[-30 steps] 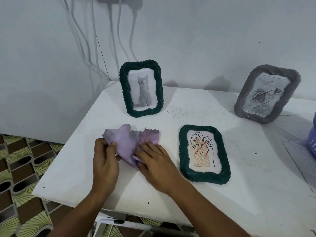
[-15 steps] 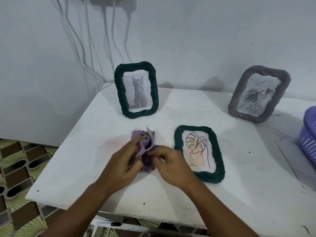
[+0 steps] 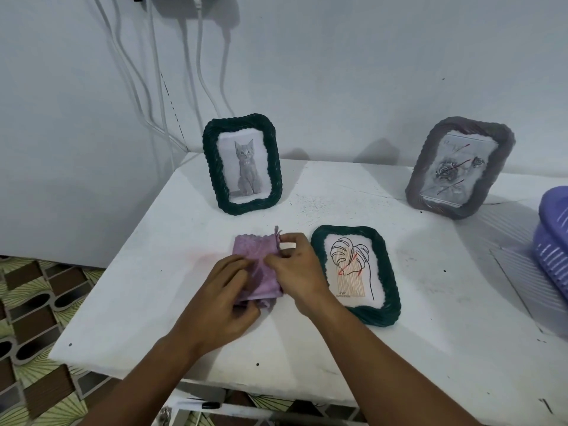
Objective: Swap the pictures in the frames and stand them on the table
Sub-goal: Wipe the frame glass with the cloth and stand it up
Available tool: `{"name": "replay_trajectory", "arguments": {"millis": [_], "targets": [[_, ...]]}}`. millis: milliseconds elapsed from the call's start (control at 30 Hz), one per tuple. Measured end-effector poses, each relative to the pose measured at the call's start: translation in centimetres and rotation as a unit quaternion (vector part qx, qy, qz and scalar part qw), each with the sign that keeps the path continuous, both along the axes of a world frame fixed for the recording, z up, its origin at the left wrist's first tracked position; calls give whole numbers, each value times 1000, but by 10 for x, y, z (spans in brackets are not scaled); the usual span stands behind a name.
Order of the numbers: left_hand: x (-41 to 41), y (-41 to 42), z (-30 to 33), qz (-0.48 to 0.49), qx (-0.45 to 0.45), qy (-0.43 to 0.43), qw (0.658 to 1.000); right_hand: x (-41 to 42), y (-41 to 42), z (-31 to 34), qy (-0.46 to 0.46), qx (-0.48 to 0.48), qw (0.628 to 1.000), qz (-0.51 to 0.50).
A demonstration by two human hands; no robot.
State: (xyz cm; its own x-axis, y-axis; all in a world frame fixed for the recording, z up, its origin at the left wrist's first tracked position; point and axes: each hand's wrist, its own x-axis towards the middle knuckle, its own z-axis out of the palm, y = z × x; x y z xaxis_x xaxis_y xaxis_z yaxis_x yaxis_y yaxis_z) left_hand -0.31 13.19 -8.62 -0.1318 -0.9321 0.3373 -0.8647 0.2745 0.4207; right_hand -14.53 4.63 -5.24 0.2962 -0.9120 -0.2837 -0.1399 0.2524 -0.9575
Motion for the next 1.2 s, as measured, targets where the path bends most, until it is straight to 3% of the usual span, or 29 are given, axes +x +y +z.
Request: {"name": "replay_trajectory", "arguments": {"millis": [167, 267, 400, 533, 667, 767, 833, 900, 1033, 1133, 1200], "targets": [[4, 9, -1, 90, -27, -2, 996, 13, -8, 0, -76, 33, 996, 13], [8, 12, -2, 121, -30, -10, 992, 12, -5, -4, 22, -16, 999, 31], [11, 15, -3, 88, -31, -17, 995, 7, -3, -6, 162, -122, 977, 59], [9, 16, 7, 61, -18, 35, 997, 7, -7, -7, 189, -155, 967, 69], [3, 8, 16, 142, -18, 151, 978, 8, -11, -8, 214, -183, 957, 68], [3, -4, 21, 242, 88, 197, 946, 9, -8, -8, 310, -252, 914, 74], [0, -13, 27, 270, 154, 194, 931, 11, -6, -7, 392, -316, 860, 90], [-5, -22, 34, 287, 192, 207, 915, 12, -6, -4, 424, -331, 835, 118], [-7, -32, 42, 317, 254, 344, 847, 11, -6, -2, 414, -332, 840, 111], [-6, -35, 52, 311, 260, 447, 798, 2, -6, 5, 289, -289, 909, 83], [-8, -37, 61, 306, 253, 483, 780, -5, -2, 14, 209, -284, 933, 73]]}}
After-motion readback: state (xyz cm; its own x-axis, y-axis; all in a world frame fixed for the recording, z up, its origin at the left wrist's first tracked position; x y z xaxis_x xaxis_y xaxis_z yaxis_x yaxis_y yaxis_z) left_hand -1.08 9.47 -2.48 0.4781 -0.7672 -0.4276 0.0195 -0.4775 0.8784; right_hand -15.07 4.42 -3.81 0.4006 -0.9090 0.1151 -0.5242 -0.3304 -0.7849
